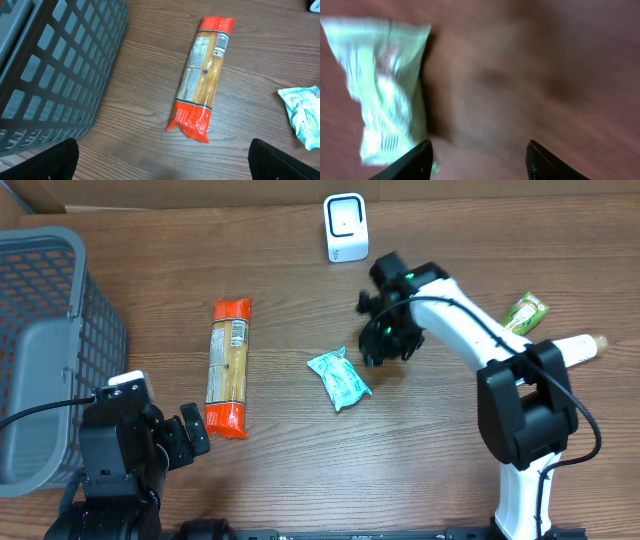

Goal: Scan the item barcode
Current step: 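Grasp the teal packet with the right gripper, then lift the teal packet up to the front of the barcode scanner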

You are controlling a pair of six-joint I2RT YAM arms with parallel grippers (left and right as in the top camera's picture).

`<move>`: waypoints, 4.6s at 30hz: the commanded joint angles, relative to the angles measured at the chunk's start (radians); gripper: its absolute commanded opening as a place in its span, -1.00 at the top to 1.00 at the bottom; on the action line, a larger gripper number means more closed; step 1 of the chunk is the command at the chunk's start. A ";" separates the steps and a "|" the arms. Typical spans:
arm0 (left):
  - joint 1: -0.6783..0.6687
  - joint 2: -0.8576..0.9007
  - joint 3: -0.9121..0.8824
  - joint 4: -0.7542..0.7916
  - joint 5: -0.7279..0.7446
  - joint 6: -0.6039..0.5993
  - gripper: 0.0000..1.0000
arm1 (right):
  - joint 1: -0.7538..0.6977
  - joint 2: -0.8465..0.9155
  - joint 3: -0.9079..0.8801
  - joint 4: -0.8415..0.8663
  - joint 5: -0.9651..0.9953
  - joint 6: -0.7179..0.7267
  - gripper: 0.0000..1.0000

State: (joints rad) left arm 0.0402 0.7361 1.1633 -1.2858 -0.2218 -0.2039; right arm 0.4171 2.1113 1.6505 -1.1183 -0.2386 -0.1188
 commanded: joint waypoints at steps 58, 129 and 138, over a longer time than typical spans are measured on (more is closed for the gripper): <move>0.005 -0.003 -0.003 0.003 -0.016 -0.010 -0.99 | 0.073 0.046 -0.257 0.377 -0.442 0.574 -0.64; 0.005 -0.003 -0.003 0.003 -0.016 -0.010 -0.99 | 0.016 0.141 -0.001 1.520 0.664 -1.405 0.93; 0.005 -0.003 -0.003 0.003 -0.016 -0.010 -0.99 | 0.029 0.135 -0.001 1.581 0.665 -1.403 0.93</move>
State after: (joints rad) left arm 0.0402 0.7361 1.1618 -1.2858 -0.2218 -0.2039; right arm 0.4294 2.2578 1.6363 0.4118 0.4259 -1.5238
